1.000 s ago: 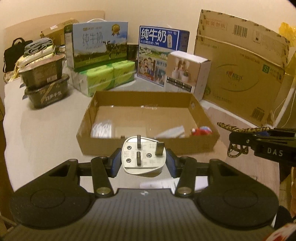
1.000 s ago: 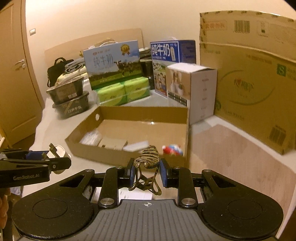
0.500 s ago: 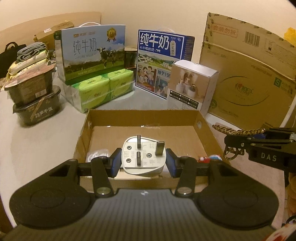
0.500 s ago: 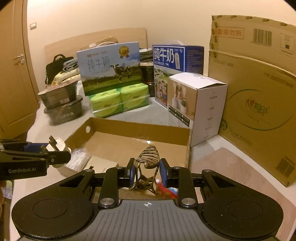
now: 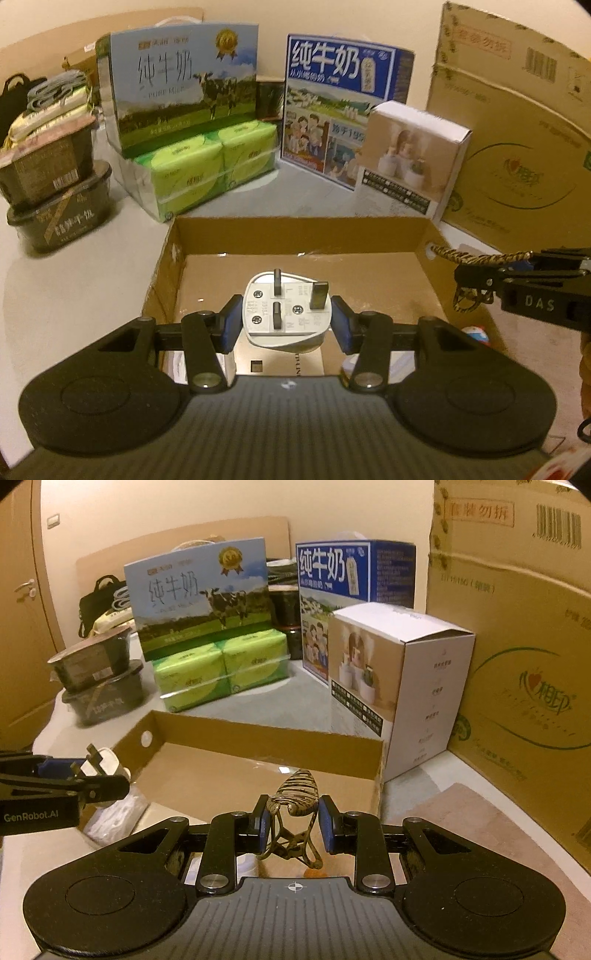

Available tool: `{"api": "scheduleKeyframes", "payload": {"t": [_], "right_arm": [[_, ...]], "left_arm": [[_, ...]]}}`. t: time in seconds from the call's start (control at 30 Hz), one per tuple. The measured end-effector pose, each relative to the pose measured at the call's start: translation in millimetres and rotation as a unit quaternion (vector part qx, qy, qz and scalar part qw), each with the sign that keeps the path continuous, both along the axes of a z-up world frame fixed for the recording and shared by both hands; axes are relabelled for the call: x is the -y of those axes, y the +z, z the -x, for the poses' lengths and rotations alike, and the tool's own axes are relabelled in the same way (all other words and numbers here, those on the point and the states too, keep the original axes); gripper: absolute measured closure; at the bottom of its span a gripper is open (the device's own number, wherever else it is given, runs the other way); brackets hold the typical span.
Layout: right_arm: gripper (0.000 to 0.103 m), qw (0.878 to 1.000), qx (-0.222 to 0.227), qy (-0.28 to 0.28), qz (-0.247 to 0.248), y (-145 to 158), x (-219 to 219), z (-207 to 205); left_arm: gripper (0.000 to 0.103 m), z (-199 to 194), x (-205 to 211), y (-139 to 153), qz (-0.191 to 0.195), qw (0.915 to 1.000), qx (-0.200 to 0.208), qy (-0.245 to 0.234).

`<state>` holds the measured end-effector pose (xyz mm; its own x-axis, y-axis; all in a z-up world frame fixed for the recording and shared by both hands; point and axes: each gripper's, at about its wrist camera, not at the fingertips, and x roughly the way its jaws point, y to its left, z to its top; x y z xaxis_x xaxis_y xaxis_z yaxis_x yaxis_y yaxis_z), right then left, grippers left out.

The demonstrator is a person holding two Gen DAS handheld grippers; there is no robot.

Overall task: Organize rigid objects
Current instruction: 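Carry the plug and coiled holder into the tray and open both tools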

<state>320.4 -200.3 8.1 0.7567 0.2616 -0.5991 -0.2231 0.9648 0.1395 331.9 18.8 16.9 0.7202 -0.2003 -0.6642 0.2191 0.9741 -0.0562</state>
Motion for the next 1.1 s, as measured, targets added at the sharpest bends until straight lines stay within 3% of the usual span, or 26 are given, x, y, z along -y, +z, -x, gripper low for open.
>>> {"api": "scheduleKeyframes", "payload": {"t": [0.53, 0.6, 1.1], "right_arm": [[0.075, 1.0, -0.026, 0.003, -0.002, -30, -5, -21], [0.075, 1.0, -0.026, 0.003, -0.002, -30, -5, -21], [0.075, 1.0, -0.021, -0.002, -0.006, -24, -5, -21]], "left_arm": [[0.056, -21, 8, -38, 0.0, 0.9995, -0.03, -0.006], [0.05, -21, 6, -35, 0.0, 0.9997, -0.024, 0.0], [0.05, -9, -18, -15, 0.005, 0.9997, -0.004, 0.026]]}}
